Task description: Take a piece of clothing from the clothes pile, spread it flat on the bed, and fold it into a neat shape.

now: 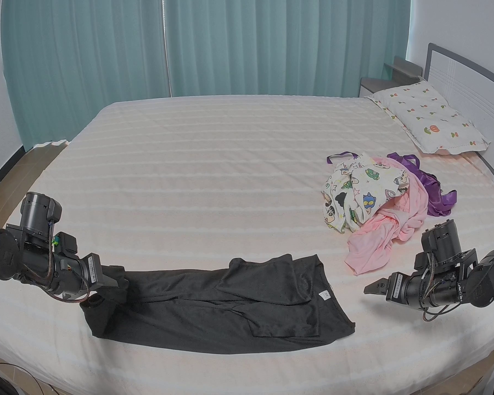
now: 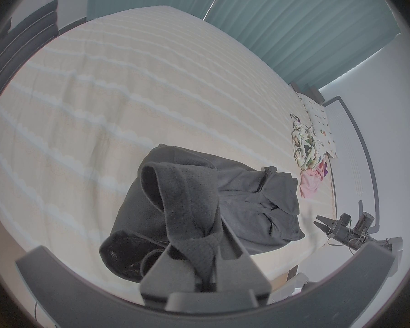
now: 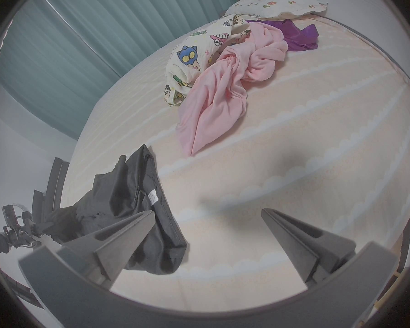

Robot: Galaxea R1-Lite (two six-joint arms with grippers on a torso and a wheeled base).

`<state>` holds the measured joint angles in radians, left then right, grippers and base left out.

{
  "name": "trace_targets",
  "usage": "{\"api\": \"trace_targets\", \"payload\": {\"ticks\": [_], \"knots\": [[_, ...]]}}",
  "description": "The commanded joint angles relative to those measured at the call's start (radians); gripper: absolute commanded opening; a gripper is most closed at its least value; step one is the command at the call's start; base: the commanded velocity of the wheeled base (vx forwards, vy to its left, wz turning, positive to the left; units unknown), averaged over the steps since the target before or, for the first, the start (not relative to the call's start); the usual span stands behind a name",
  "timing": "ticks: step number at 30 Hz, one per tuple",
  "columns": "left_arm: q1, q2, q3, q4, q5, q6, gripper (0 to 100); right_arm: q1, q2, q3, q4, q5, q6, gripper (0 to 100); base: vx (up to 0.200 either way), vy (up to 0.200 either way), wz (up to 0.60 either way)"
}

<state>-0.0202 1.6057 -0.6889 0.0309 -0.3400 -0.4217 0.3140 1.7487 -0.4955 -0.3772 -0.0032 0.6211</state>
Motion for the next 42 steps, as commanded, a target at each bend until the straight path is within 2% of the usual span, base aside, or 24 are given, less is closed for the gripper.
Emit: {"api": "trace_targets", "payload": {"ticks": [1, 4, 12, 15, 19, 24, 25, 33, 42], "knots": [[0.000, 0.000, 0.000, 0.000, -0.001, 0.000, 0, 0.000, 0.002, 0.000, 0.000, 0.000, 0.000, 100, -0.200, 0.000, 0.00], [0.000, 0.002, 0.002, 0.000, -0.001, 0.003, 0, 0.000, 0.002, 0.000, 0.000, 0.000, 0.000, 100, -0.200, 0.000, 0.00], [0.000, 0.023, -0.043, 0.000, -0.001, -0.017, 0, 0.000, 0.000, 0.000, 0.000, 0.000, 0.000, 100, 0.000, 0.000, 0.00], [-0.009, 0.036, -0.075, 0.000, 0.001, -0.060, 0, 0.000, 0.000, 0.000, -0.002, 0.000, 0.002, 100, 0.000, 0.000, 0.00], [-0.058, 0.048, -0.142, 0.009, 0.003, -0.169, 0, -0.001, 0.000, -0.001, -0.002, 0.000, 0.002, 100, 0.000, 0.000, 0.00], [-0.096, 0.051, -0.158, 0.011, 0.006, -0.201, 0, -0.001, 0.000, -0.001, -0.002, 0.000, 0.000, 100, 0.000, 0.000, 0.00], [-0.126, 0.056, -0.162, 0.011, 0.019, -0.209, 0, -0.001, 0.000, -0.001, 0.000, 0.000, 0.002, 100, 0.000, 0.000, 0.00], [-0.208, 0.102, -0.213, 0.011, 0.082, -0.298, 0, -0.001, 0.000, 0.000, -0.002, 0.000, 0.000, 100, 0.000, -0.200, 0.00], [-0.261, 0.132, -0.253, 0.011, 0.085, -0.339, 0, -0.003, 0.000, -0.001, -0.002, 0.000, 0.002, 100, 0.000, -0.200, 0.00]]}}
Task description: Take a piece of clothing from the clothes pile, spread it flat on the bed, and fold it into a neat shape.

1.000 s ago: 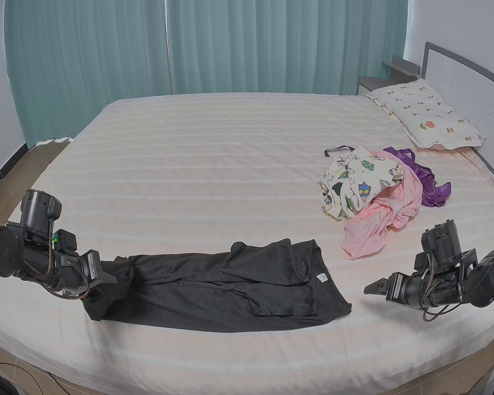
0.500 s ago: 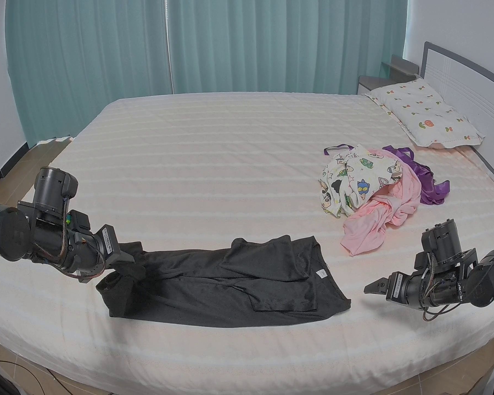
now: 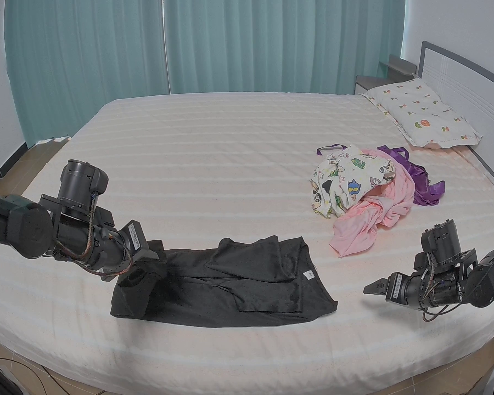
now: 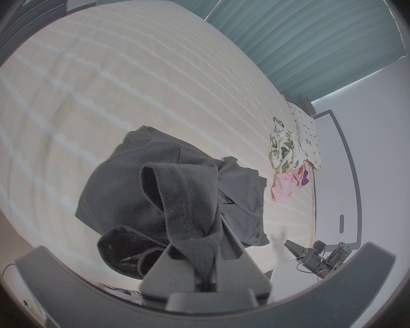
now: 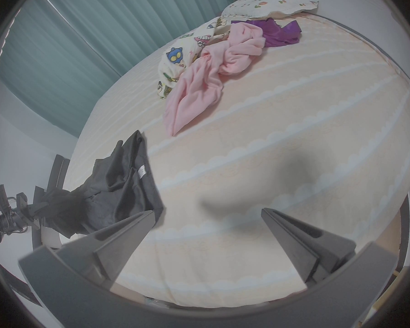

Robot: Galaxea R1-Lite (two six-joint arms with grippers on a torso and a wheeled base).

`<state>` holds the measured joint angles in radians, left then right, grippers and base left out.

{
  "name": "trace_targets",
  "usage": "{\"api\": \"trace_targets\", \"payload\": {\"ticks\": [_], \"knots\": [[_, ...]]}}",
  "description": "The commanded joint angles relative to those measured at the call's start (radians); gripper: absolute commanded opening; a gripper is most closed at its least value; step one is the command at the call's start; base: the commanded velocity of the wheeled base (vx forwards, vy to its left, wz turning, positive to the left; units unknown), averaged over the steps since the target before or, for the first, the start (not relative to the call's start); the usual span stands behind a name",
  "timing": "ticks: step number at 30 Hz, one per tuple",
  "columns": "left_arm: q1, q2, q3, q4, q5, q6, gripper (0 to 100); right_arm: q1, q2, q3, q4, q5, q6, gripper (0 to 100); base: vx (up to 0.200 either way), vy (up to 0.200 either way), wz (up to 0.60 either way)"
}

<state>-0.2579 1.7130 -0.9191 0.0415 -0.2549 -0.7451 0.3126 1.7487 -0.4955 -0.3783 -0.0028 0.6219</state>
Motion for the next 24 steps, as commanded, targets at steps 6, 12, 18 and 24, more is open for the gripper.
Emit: {"api": "trace_targets", "payload": {"ticks": [6, 12, 18, 24], "knots": [[-0.064, 0.065, -0.061, 0.001, 0.000, -0.026, 0, -0.001, 0.002, -0.006, -0.002, 0.000, 0.005, 100, 0.000, -0.200, 0.00], [-0.113, 0.102, -0.107, 0.000, 0.000, -0.079, 0, -0.003, 0.003, -0.006, -0.002, 0.000, 0.005, 100, 0.000, -0.200, 0.00], [-0.167, 0.174, -0.175, 0.001, 0.002, -0.094, 0, -0.003, 0.008, -0.006, -0.002, 0.000, 0.004, 100, 0.000, -0.200, 0.00], [-0.182, 0.243, -0.248, 0.000, 0.075, -0.096, 0, -0.003, 0.012, -0.006, -0.002, -0.002, 0.002, 100, 0.000, -0.133, 0.00]]}}
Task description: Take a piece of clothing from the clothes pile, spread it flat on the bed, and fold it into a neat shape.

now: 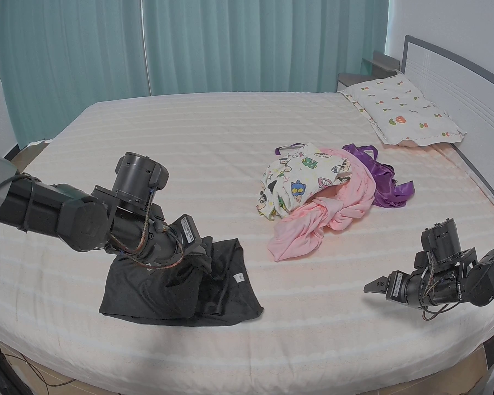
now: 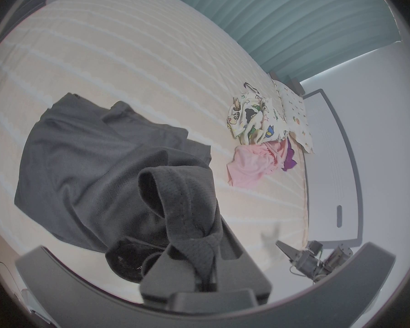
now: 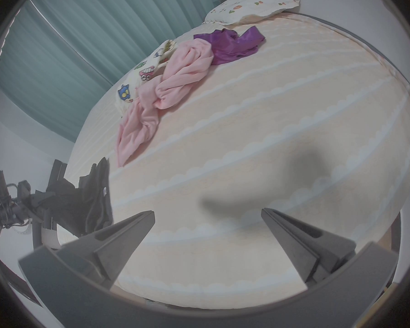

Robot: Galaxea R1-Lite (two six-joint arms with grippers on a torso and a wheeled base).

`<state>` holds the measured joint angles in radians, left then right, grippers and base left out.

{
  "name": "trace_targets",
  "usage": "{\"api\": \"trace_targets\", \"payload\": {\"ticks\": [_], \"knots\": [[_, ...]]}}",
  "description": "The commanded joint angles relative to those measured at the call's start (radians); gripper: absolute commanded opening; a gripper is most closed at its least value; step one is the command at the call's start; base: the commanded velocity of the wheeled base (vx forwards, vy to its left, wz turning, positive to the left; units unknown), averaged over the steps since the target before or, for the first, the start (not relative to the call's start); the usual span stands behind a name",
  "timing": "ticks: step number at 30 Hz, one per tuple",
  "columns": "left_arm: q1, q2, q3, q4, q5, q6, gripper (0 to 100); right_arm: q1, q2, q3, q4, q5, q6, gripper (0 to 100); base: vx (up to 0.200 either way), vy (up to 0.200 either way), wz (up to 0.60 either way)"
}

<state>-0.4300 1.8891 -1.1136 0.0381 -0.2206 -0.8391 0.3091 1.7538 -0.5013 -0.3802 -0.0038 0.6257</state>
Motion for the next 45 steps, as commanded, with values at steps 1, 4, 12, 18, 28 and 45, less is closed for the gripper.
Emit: {"api": "trace_targets", "payload": {"ticks": [1, 4, 12, 18, 28, 45], "knots": [[-0.010, 0.082, -0.068, 0.005, 0.060, -0.001, 0, -0.002, 0.009, 0.000, 0.000, -0.001, -0.001, 100, 0.000, 0.000, 0.00], [-0.012, 0.108, -0.081, 0.003, 0.072, -0.003, 0, -0.007, 0.012, 0.000, 0.000, -0.001, -0.003, 100, 0.000, 0.000, 0.00], [-0.026, 0.163, -0.127, -0.007, 0.084, -0.052, 0, -0.012, 0.016, -0.002, 0.000, 0.001, -0.003, 100, 0.000, 0.000, 0.00], [-0.035, 0.165, -0.137, -0.003, 0.096, -0.060, 100, -0.012, 0.016, -0.002, 0.000, 0.001, -0.003, 100, 0.000, 0.000, 0.00], [0.019, 0.080, -0.104, 0.003, 0.087, -0.109, 100, -0.012, 0.016, 0.000, 0.000, 0.001, -0.003, 100, 0.000, 0.000, 0.00], [0.177, 0.016, 0.080, -0.007, 0.063, -0.159, 100, -0.010, 0.026, 0.000, 0.000, 0.001, -0.003, 100, 0.000, 0.000, 0.00]]}}
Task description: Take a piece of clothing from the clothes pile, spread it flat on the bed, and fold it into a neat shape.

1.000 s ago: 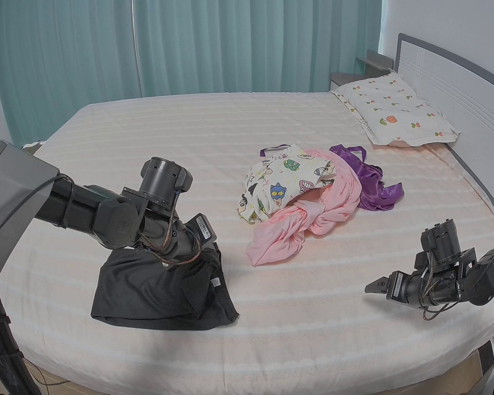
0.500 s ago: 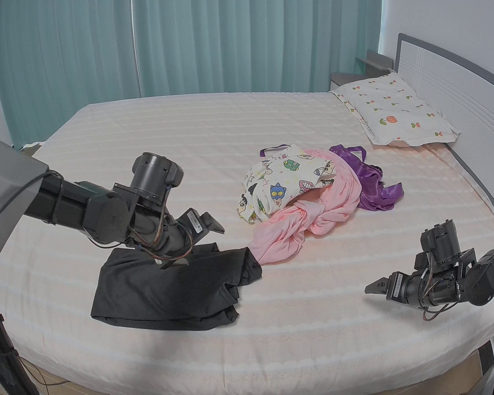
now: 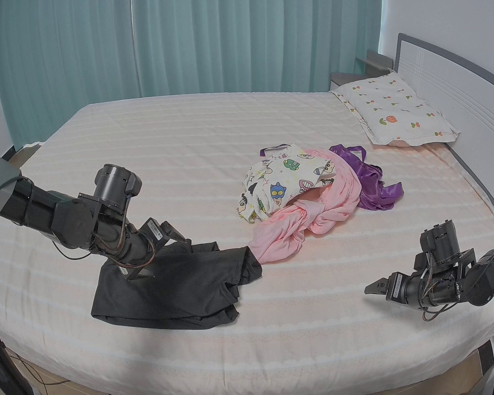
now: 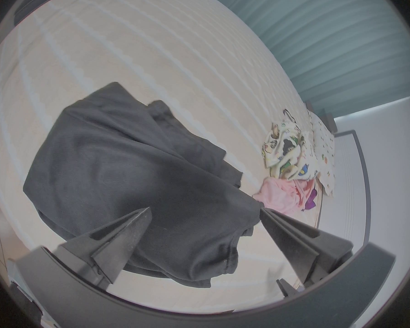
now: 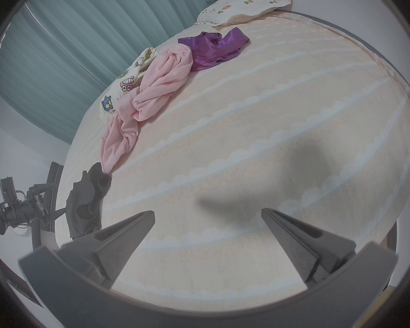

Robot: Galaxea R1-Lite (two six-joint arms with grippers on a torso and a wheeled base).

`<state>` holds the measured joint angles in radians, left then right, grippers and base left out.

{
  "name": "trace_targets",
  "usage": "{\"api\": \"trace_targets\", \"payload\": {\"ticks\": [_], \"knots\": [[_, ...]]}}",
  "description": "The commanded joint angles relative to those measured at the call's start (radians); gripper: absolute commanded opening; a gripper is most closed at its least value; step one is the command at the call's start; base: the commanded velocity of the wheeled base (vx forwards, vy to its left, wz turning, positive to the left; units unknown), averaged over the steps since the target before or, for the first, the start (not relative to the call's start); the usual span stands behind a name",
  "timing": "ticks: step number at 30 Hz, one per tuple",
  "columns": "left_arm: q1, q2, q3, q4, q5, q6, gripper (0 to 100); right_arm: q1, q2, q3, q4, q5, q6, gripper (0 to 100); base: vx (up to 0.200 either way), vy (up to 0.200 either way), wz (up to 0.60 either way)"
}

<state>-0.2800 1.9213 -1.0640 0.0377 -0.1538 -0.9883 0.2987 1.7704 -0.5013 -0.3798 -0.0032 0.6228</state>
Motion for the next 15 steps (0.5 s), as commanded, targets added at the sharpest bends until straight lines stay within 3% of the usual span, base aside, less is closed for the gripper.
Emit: {"api": "trace_targets", "payload": {"ticks": [1, 8, 9, 15], "knots": [[0.027, -0.016, 0.030, -0.007, -0.004, -0.010, 100, 0.000, 0.009, 0.000, -0.001, 0.000, 0.000, 100, 0.000, 0.000, 0.00], [0.053, -0.047, 0.177, -0.088, -0.062, -0.013, 100, 0.002, 0.027, -0.005, -0.002, -0.001, 0.005, 100, 0.000, 0.000, 0.00], [0.062, -0.068, 0.233, -0.144, -0.104, -0.012, 100, 0.000, 0.027, -0.005, -0.002, -0.001, 0.005, 100, 0.000, 0.000, 0.00], [0.068, -0.091, 0.302, -0.217, -0.118, -0.012, 100, 0.000, 0.030, -0.005, -0.002, 0.000, 0.005, 100, 0.000, 0.000, 0.00]]}}
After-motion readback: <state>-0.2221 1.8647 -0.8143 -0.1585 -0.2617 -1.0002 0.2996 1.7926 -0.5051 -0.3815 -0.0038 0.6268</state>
